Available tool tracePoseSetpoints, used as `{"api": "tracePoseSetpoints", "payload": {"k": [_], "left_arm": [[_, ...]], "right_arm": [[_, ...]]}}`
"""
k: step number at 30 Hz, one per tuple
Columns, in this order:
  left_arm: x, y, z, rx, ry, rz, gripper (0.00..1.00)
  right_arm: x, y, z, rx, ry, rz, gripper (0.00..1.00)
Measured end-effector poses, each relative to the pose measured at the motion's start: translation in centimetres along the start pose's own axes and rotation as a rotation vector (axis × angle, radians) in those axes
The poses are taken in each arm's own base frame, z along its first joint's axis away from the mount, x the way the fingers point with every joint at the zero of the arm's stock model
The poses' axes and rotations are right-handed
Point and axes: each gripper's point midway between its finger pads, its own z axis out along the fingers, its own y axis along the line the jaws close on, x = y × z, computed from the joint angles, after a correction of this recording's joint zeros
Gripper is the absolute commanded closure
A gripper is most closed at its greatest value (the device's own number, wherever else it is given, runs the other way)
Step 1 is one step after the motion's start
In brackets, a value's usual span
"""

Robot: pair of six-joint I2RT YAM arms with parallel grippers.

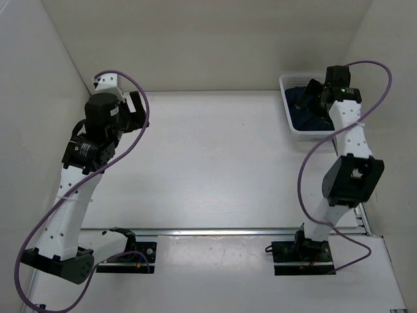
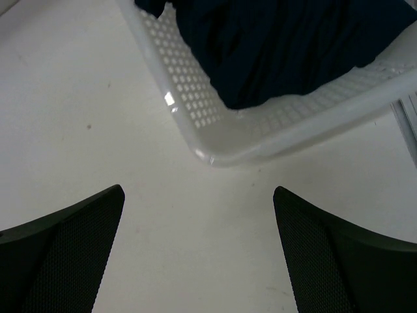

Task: Fold and stack the shorts
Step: Grab the shorts from the pile

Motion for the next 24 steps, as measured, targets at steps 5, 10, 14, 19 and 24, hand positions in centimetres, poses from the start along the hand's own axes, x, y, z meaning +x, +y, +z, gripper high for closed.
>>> {"api": "tracePoseSetpoints", "payload": {"k": [5, 10, 14, 19, 24], "left_arm": [[1.3, -1.5, 1.8, 0.072, 0.060, 0.013, 0.00], [4.1, -2.6, 3.9, 0.105, 0.161, 0.011, 0.00], [4.9, -2.0, 5.5, 0.075, 0.195, 0.010, 0.00], [4.7, -1.1, 6.6, 0.045, 0.204, 0.008, 0.00], [4.6, -0.6, 6.7, 0.053, 0.206, -0.007, 0.00]], "right_arm": [[-1.8, -1.8, 8.2, 0.032, 0.084, 0.092, 0.00], [-3.2, -2.4, 16.1, 0.018, 0.115, 0.159, 0.07], [-3.6, -2.3, 19.9, -0.014, 0.119, 0.189, 0.59], [-3.4, -2.2, 20.9, -0.033, 0.132, 0.226, 1.00], [-5.6, -0.7, 17.9, -0.084, 0.074, 0.211, 1.00]]}}
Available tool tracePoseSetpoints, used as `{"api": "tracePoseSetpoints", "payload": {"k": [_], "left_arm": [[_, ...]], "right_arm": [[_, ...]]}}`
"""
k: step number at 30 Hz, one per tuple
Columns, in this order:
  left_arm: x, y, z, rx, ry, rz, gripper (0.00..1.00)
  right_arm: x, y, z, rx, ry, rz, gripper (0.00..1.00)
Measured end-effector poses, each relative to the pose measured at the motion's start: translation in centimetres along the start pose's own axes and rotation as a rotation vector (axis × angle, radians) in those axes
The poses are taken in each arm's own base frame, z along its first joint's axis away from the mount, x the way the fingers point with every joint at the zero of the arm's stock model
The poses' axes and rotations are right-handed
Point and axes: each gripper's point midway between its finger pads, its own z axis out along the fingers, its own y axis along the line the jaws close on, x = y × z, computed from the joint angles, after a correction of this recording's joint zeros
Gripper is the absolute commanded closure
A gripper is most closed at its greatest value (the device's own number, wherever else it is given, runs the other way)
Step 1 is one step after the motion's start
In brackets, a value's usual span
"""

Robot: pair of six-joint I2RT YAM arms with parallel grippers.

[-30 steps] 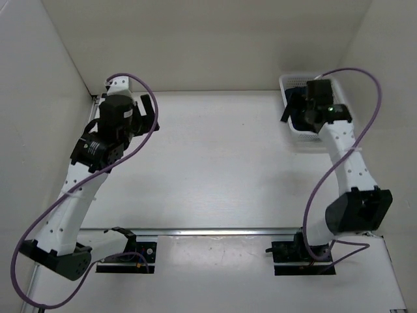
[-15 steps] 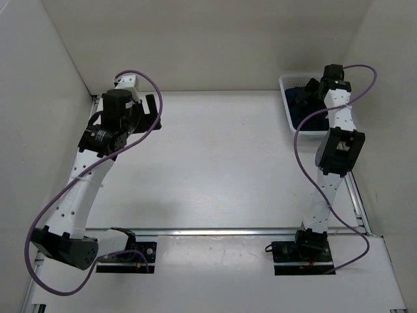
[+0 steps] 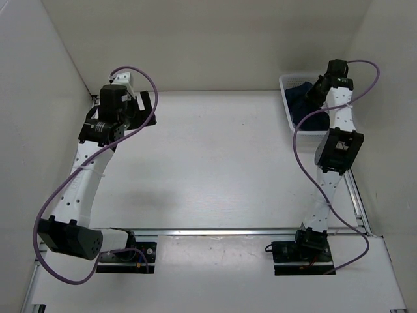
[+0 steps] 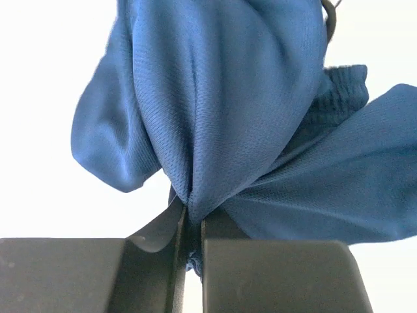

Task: Fold and stack the shorts
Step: Grab the shorts from the pile, then move the shorts to the center of the board

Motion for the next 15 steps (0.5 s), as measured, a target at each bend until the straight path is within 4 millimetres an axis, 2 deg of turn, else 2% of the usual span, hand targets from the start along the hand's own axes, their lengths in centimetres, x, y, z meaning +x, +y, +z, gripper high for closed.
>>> {"api": "tracePoseSetpoints", "payload": {"k": [1, 4, 6, 8, 10, 11, 14, 15], "left_arm": [[0.1, 0.1, 0.1, 0.008, 0.004, -0.011, 0.00], [1.4, 0.4, 0.0, 0.034, 0.035, -0.047, 0.00], [2.7, 1.0, -0.1, 0.040, 0.065, -0.083, 0.00], [3.7, 1.8, -0.6, 0.032, 0.083, -0.117, 0.00], [3.8, 2.6, -1.4, 0.017, 0.077, -0.154, 0.00], [3.6, 3.1, -1.9, 0.007, 0.066, -0.169, 0.00], [3.1, 4.4, -3.6, -0.018, 0.048, -0.194, 0.00], [2.7, 4.8, -4.0, -0.027, 0.041, -0.201, 0.00]], "right_arm": [[-0.6, 0.8, -1.2, -0.016, -0.021, -0.018, 1.00], [-3.0, 4.8, -7.2, -0.093, -0.124, -0.081, 1.00], [-4.1, 8.7, -13.0, -0.173, -0.212, -0.135, 1.00], [-4.3, 13.3, -19.8, -0.290, -0.305, -0.196, 1.00], [-3.5, 17.9, -27.4, -0.427, -0.399, -0.263, 1.00], [-2.7, 19.6, -30.4, -0.486, -0.430, -0.292, 1.00], [1.9, 24.7, -39.8, -0.690, -0.498, -0.392, 1.00], [3.8, 25.9, -41.7, -0.748, -0.495, -0.420, 1.00]]}}
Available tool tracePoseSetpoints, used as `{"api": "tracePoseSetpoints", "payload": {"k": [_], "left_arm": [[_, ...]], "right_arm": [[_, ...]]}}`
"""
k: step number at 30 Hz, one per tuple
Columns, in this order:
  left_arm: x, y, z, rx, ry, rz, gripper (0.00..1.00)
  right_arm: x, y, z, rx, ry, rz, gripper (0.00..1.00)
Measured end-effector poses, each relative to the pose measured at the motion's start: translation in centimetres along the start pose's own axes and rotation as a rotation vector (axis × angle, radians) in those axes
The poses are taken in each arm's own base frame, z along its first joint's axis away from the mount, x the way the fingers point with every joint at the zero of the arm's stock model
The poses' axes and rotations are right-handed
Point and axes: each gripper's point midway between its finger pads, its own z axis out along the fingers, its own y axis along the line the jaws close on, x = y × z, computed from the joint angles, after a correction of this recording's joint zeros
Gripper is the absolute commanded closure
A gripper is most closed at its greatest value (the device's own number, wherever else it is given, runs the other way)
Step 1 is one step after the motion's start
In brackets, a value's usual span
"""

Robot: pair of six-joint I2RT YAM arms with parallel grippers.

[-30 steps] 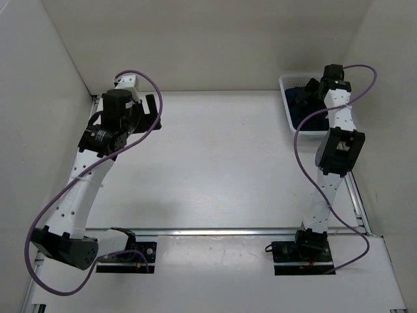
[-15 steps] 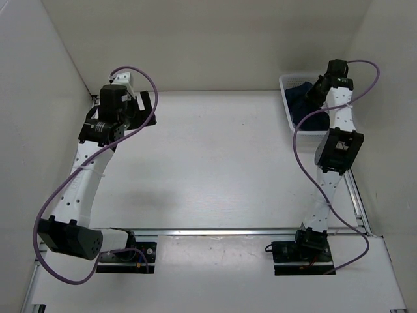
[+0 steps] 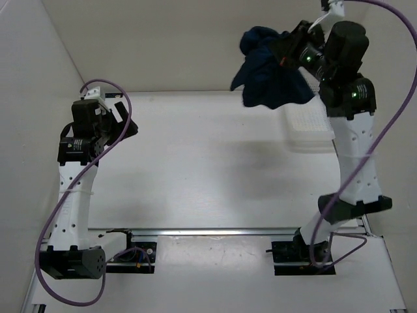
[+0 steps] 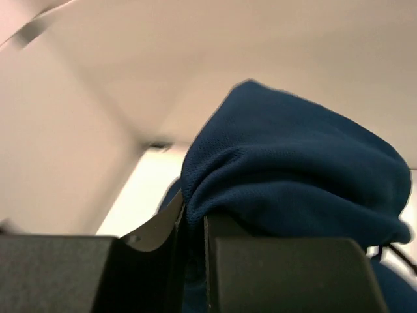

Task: Fold and stack the shorts
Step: Move the shorts to the center of the board, then flatten the shorts out

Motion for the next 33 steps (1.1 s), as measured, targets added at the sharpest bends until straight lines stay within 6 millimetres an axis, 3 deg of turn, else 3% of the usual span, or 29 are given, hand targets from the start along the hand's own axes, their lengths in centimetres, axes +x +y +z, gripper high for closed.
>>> {"api": "tracePoseSetpoints", "payload": {"k": [1, 2, 4, 6, 8, 11, 12, 13, 14, 16, 17, 18, 19, 23, 25, 29, 33], "left_arm": [[-0.3, 0.1, -0.3, -0.004, -0.006, -0.004, 0.00], [-0.5, 0.1, -0.5, -0.004, -0.009, -0.004, 0.00], [-0.4, 0.0, -0.7, 0.000, 0.005, -0.002, 0.00], [0.0, -0.2, -0.6, 0.009, 0.033, 0.000, 0.00], [0.6, -0.3, -0.2, 0.021, 0.068, 0.002, 0.00], [1.8, -0.4, 0.6, 0.035, 0.124, 0.011, 0.02], [2.3, -0.4, 0.8, 0.037, 0.144, 0.014, 0.10], [3.1, -0.3, 1.2, 0.036, 0.168, 0.020, 0.33], [3.7, -0.3, 1.4, 0.036, 0.187, 0.022, 0.38], [5.6, -0.6, 1.9, 0.048, 0.240, 0.042, 0.35], [6.6, -0.7, 2.3, 0.055, 0.268, 0.047, 0.24], [7.9, -0.7, 2.8, 0.059, 0.302, 0.045, 0.03], [9.0, -0.7, 3.2, 0.058, 0.338, 0.048, 0.00], [13.8, 0.5, 6.0, -0.024, 0.506, -0.006, 0.00], [15.7, 1.4, 7.5, -0.081, 0.575, -0.041, 0.00], [19.2, 2.4, 10.2, -0.157, 0.679, -0.115, 0.00], [21.3, 3.2, 12.6, -0.224, 0.734, -0.156, 0.00]], "right_arm": [[0.8, 2.4, -0.7, -0.054, 0.013, -0.007, 1.00], [2.1, 4.3, -1.2, -0.097, 0.040, -0.011, 0.87], [6.0, 6.6, -1.3, -0.152, 0.120, -0.011, 0.47], [12.0, 7.0, -0.4, -0.153, 0.257, -0.004, 0.15], [19.2, 5.8, 1.1, -0.114, 0.424, -0.005, 0.14], [30.2, 1.1, 1.9, 0.030, 0.698, 0.010, 0.39], [33.1, -0.7, 1.2, 0.085, 0.771, 0.018, 0.64], [35.6, -2.4, 0.0, 0.135, 0.839, 0.023, 0.75], [37.2, -3.5, -1.4, 0.177, 0.894, 0.033, 0.81], [38.8, -5.0, -3.8, 0.238, 0.940, 0.048, 0.86], [39.0, -5.2, -4.9, 0.248, 0.941, 0.051, 0.80], [38.8, -4.9, -5.8, 0.248, 0.935, 0.057, 0.68], [38.5, -4.3, -6.6, 0.239, 0.923, 0.062, 0.44], [38.9, -0.1, -8.9, 0.142, 0.908, 0.037, 0.15], [41.0, 2.4, -9.8, 0.088, 0.952, 0.000, 0.13], [46.6, 5.1, -11.5, 0.054, 1.086, -0.090, 0.11], [51.6, 4.9, -12.4, 0.092, 1.197, -0.160, 0.11]]}}
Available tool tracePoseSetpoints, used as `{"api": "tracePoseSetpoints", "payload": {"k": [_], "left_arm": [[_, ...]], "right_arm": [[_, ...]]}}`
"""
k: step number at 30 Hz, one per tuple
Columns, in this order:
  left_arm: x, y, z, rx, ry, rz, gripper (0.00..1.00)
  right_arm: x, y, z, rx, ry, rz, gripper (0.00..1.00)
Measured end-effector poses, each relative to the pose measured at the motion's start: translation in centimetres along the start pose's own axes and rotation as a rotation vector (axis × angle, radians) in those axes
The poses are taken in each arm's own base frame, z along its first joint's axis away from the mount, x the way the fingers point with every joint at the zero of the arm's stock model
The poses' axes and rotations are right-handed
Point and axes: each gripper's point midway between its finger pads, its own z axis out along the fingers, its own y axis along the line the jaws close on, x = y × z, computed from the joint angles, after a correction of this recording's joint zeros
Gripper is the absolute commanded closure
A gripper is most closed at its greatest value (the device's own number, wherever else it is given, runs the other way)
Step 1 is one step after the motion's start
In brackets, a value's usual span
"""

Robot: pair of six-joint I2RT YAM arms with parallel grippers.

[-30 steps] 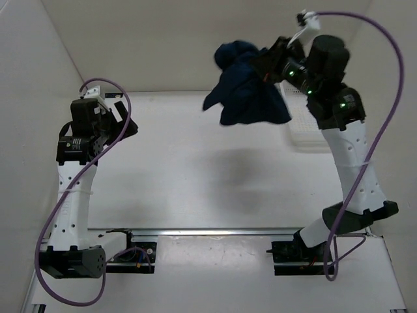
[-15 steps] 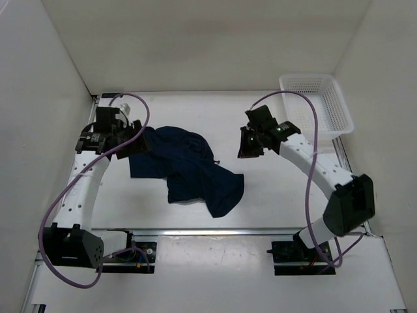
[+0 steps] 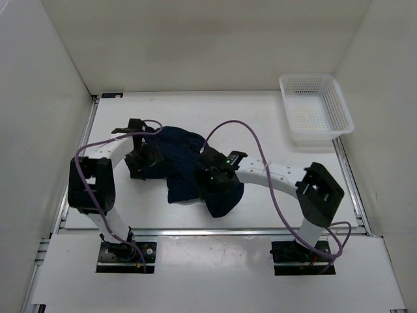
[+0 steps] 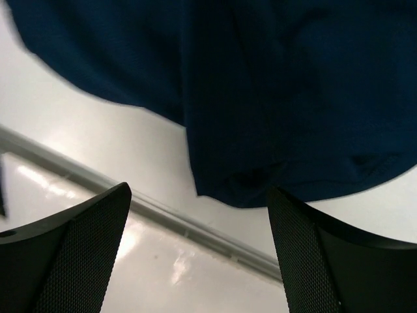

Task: Fold and stack the shorts
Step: Flatten the shorts out

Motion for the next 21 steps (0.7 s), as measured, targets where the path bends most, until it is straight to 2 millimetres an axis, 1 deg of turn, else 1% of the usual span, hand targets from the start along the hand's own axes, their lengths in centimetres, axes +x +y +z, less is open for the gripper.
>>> {"api": "tracePoseSetpoints", "payload": {"k": [3, 5, 7, 8, 9, 10, 11, 12, 13, 15, 18, 20, 21], "left_arm": [[-0.2, 0.7, 2.3, -0.056, 0.028, -0.049, 0.00], [-0.3, 1.2, 3.3, -0.084, 0.046, -0.079, 0.00], [-0.7, 1.4, 3.9, -0.102, 0.061, -0.108, 0.00], [-1.1, 1.2, 3.9, -0.103, 0.058, -0.120, 0.07], [-1.6, 1.1, 4.0, -0.103, 0.051, -0.133, 0.18], [-2.1, 0.9, 4.1, -0.102, 0.043, -0.144, 0.31], [-2.4, 0.9, 4.2, -0.104, 0.034, -0.148, 0.50], [-2.7, 0.8, 4.3, -0.103, 0.028, -0.159, 0.85], [-3.0, 0.7, 4.4, -0.100, 0.019, -0.160, 0.90], [-3.3, 0.8, 4.5, -0.096, 0.014, -0.169, 0.90], [-4.0, 1.3, 4.1, -0.088, -0.002, -0.188, 0.90], [-4.7, 1.7, 2.9, -0.077, -0.027, -0.202, 0.90], [-5.2, 1.8, 1.6, -0.068, -0.051, -0.206, 0.90]], "right_arm": [[0.8, -0.9, 2.1, 0.052, 0.044, 0.001, 0.17], [0.9, -1.4, 2.8, 0.074, 0.053, 0.001, 0.21], [0.7, -1.7, 3.5, 0.089, 0.049, 0.000, 0.33], [0.6, -1.8, 3.9, 0.095, 0.045, -0.001, 0.44], [0.6, -1.9, 4.3, 0.100, 0.043, -0.003, 0.53], [0.6, -2.0, 4.7, 0.103, 0.042, -0.004, 0.62], [0.8, -2.2, 5.1, 0.110, 0.047, -0.003, 0.69], [1.1, -2.5, 5.4, 0.118, 0.052, 0.000, 0.83], [1.4, -2.7, 5.6, 0.127, 0.055, 0.008, 0.89], [1.6, -3.2, 5.6, 0.145, 0.054, 0.003, 1.00], [1.3, -3.9, 4.8, 0.179, 0.034, 0.002, 1.00], [0.8, -4.2, 3.5, 0.193, 0.006, 0.000, 1.00], [0.4, -4.4, 2.4, 0.199, -0.013, -0.004, 1.00]]}}
